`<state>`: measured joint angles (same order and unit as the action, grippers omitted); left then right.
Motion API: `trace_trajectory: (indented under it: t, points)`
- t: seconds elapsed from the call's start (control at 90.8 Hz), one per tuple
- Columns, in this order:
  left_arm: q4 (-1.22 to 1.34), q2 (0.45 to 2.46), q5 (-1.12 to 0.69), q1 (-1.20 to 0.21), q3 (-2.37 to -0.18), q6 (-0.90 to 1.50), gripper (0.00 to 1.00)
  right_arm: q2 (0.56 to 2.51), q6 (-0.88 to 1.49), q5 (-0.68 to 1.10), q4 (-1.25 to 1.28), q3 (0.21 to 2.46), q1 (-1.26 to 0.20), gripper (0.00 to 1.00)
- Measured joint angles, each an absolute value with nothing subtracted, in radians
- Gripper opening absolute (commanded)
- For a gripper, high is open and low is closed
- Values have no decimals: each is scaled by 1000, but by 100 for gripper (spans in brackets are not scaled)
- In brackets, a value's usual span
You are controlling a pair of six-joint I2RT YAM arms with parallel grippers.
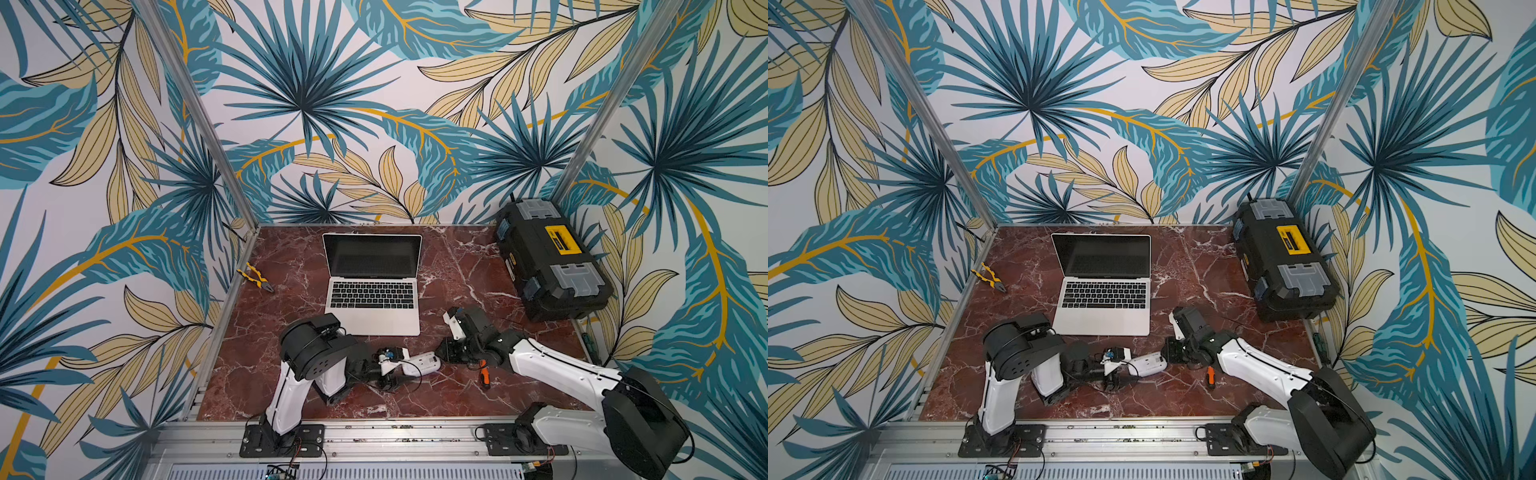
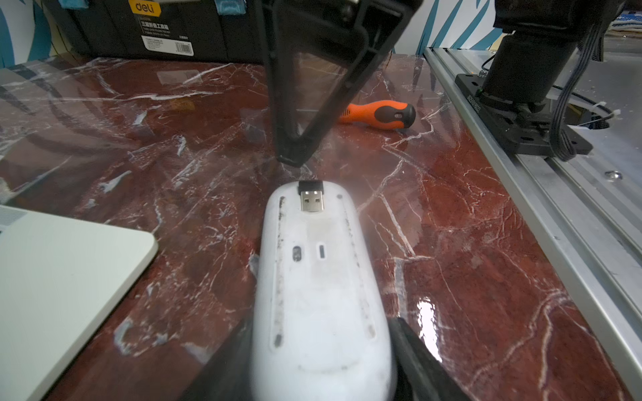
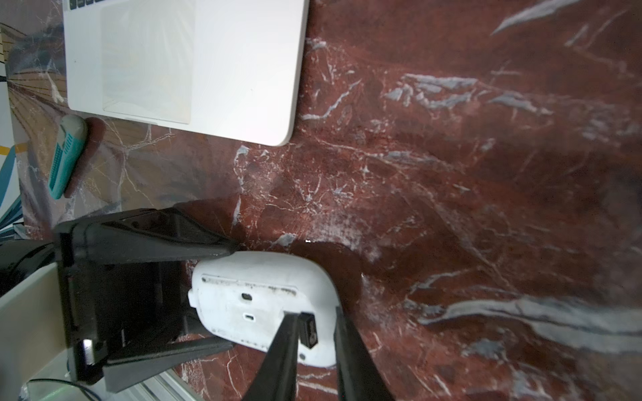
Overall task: Remove the wireless mouse receiver from the laptop
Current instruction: Insert the USB plug into the mouse.
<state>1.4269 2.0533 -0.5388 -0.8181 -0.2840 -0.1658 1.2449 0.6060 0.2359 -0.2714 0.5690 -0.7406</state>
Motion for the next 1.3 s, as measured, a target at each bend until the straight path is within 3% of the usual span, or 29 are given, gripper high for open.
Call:
trace_trajectory:
  t: [1.3]
  points:
    - [1439,2054,-541,-817,-286,-148,55,1253,614,257,-195,496,-740,20]
